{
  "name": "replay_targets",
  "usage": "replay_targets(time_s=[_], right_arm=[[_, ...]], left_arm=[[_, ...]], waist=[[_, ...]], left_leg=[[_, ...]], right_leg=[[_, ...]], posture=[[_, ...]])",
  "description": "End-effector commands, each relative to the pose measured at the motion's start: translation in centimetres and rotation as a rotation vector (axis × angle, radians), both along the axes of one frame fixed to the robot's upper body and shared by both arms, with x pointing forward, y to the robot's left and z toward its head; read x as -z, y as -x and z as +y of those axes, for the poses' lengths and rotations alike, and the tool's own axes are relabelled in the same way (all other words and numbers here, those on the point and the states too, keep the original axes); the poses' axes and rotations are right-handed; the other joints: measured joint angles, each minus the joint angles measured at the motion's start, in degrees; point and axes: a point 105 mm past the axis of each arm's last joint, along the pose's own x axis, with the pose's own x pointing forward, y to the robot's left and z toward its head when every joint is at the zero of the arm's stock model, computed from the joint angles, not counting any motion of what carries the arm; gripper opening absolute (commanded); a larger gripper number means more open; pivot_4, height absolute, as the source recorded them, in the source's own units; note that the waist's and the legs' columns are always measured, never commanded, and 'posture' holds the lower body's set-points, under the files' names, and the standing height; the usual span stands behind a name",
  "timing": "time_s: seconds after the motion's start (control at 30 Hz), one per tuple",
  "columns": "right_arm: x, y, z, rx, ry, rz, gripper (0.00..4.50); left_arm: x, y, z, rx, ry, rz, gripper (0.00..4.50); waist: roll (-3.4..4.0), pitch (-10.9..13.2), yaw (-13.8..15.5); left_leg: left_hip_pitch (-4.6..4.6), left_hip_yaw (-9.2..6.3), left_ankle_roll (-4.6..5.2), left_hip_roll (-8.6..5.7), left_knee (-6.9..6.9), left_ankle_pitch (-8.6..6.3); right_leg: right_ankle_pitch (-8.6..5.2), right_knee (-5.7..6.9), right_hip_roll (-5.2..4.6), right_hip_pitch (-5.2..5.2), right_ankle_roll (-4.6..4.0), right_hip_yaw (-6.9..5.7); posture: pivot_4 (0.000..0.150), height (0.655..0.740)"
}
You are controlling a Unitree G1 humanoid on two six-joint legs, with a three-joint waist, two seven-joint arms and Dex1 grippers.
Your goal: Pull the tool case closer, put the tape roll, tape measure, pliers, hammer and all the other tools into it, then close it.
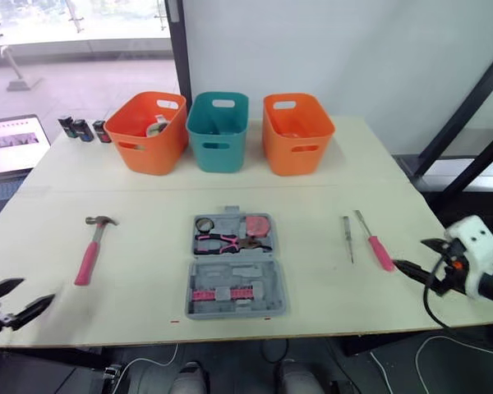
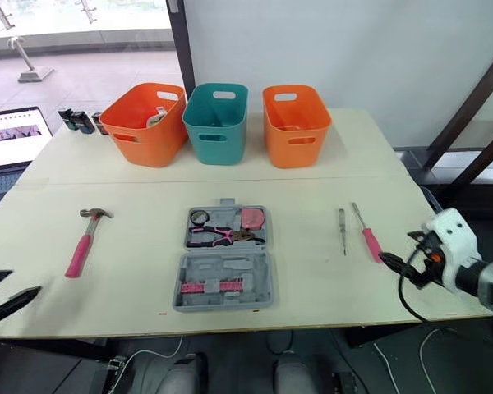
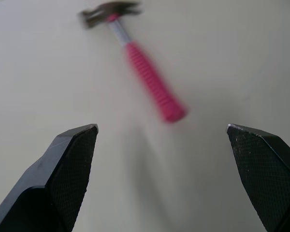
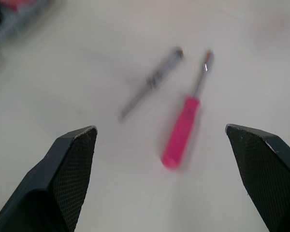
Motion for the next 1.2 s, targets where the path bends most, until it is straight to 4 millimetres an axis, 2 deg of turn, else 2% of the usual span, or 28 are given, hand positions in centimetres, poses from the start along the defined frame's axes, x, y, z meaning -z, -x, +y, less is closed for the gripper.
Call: replay_targets(time_s=[0.03, 0.17, 0.27, 0.47, 0.6, 0.87, 0.97, 1.2], right_arm=[[0.9, -0.9, 1.6, 0.073, 0.015, 0.036, 4.5], [2.3, -3.4, 2.8, 0.26, -0.026, 0.041, 4.5], [3.5, -5.4, 3.4, 0.408, -0.046, 0.046, 4.5], [5.3, -8.3, 4.6, 0.563, -0.089, 0.075, 4.5], [6.3, -9.6, 4.7, 0.598, -0.09, 0.065, 4.5], [8.4, -10.1, 4.3, 0.638, -0.115, 0.11, 4.5], [9.0, -10.4, 4.4, 0.648, -0.132, 0.123, 3.66], [9.2, -10.6, 4.2, 0.661, -0.129, 0.123, 0.12]], left_arm=[[-1.2, -1.1, -3.8, 0.126, 0.042, -0.046, 4.47], [-1.7, -2.1, -9.5, 0.281, 0.101, -0.074, 4.47], [-2.4, -2.1, -13.1, 0.377, 0.155, -0.085, 4.47], [-3.5, -0.7, -18.2, 0.577, 0.174, -0.08, 4.47], [-4.7, -0.3, -19.4, 0.633, 0.173, -0.102, 4.47], [-5.2, -0.8, -19.2, 0.613, 0.153, -0.124, 4.47], [-5.3, -0.9, -19.3, 0.612, 0.157, -0.131, 4.5], [-5.4, -1.1, -19.4, 0.607, 0.155, -0.136, 4.5]], waist=[[-0.09, 0.0, 0.1], [-0.07, 0.0, 0.1], [-0.06, 0.0, 0.1], [0.02, 0.0, 0.0], [0.03, 0.0, 0.1], [0.09, 0.1, -0.1], [0.08, 0.1, -0.1], [0.08, 0.0, 0.1]], left_leg=[[-0.01, -0.01, 0.01, 0.0, 0.0, 0.01], [-0.25, -0.02, 0.03, 0.0, 0.01, 0.02], [-0.27, -0.07, 0.04, 0.0, 0.09, 0.03], [-0.25, -0.18, 0.07, 0.01, 0.11, 0.05], [-0.24, -0.2, 0.08, 0.02, 0.16, 0.05], [-0.23, -0.25, 0.09, 0.04, 0.15, 0.06], [-0.18, -0.25, 0.09, 0.04, 0.22, 0.06], [-0.23, -0.29, 0.09, 0.04, 0.43, 0.06]], right_leg=[[0.01, 0.0, 0.0, 0.01, -0.01, 0.0], [0.01, 0.02, 0.02, -0.06, 0.01, 0.0], [0.02, 0.19, 0.07, -0.09, 0.03, 0.01], [-0.03, 0.42, 0.17, -0.14, 0.12, 0.01], [-0.03, 0.43, 0.22, -0.1, 0.12, 0.03], [-0.05, 0.44, 0.28, -0.07, 0.17, 0.04], [-0.03, 0.47, 0.29, -0.02, 0.17, 0.04], [-0.04, 0.46, 0.31, 0.12, 0.17, 0.04]], posture=[[0.15, 0.74], [0.15, 0.74], [0.15, 0.74], [0.15, 0.74], [0.15, 0.74], [0.15, 0.74], [0.15, 0.74], [0.15, 0.74]])
